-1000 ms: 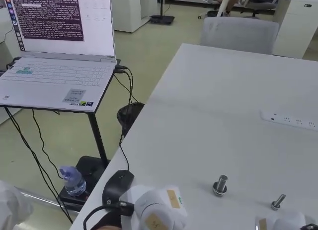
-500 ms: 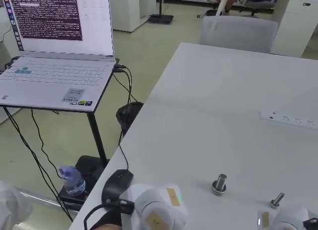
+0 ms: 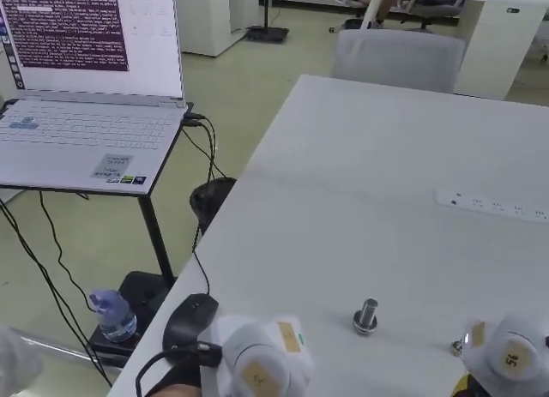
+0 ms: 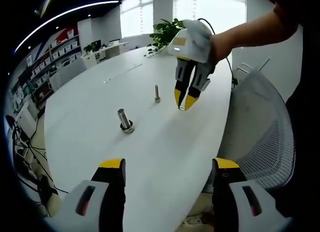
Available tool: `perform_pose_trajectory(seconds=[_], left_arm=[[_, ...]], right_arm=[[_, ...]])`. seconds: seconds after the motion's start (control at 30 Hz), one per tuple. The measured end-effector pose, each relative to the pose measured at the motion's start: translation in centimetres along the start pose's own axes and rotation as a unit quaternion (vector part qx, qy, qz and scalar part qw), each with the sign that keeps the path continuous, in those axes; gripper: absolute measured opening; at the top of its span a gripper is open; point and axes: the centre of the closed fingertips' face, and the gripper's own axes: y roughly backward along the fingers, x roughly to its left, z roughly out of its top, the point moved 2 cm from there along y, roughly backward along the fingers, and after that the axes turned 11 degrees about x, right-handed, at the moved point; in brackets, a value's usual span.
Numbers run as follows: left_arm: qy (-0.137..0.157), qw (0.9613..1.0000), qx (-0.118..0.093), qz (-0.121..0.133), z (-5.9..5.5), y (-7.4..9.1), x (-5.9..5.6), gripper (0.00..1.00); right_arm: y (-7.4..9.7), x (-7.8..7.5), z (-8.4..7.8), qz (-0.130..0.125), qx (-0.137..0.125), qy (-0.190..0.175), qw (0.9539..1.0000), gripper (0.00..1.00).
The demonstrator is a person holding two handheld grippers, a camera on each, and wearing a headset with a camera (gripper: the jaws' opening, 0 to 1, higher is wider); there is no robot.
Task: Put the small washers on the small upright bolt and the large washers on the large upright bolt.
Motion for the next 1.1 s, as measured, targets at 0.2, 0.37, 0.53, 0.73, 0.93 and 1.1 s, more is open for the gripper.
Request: perform_pose_trajectory(seconds=[0.2,0.37,0.53,0.73,0.93,1.1], left_arm=[[0.001,1.0000,0.002,0.001,0.0,0.0,0.1,0.71],[0.000,1.0000,0.004,0.002,0.2,-0.1,0.1,0.71],[0.000,1.0000,0.005,0.004,0.4,-0.2,0.2,0.72],[0.003,1.0000,0.006,0.007,0.5,-0.2,0.5,0.72],[0.005,0.9999,0.008,0.006,0.5,-0.2,0.5,0.71],[0.005,0.9999,0.008,0.008,0.5,-0.2,0.6,0.71]], right_arm=[[1.1,-1.5,-1.1,-0.004,0.003,-0.015,0.9999,0.13],[1.9,-2.7,-1.8,-0.008,0.006,-0.026,0.9996,0.13],[2.5,-3.9,-2.4,-0.014,0.012,-0.029,0.9994,0.13],[3.3,-5.5,-2.5,-0.022,0.013,-0.030,0.9992,0.13],[3.7,-6.7,-2.4,-0.027,0.012,-0.031,0.9991,0.13],[4.1,-7.6,-1.9,-0.032,0.010,-0.030,0.9990,0.13]])
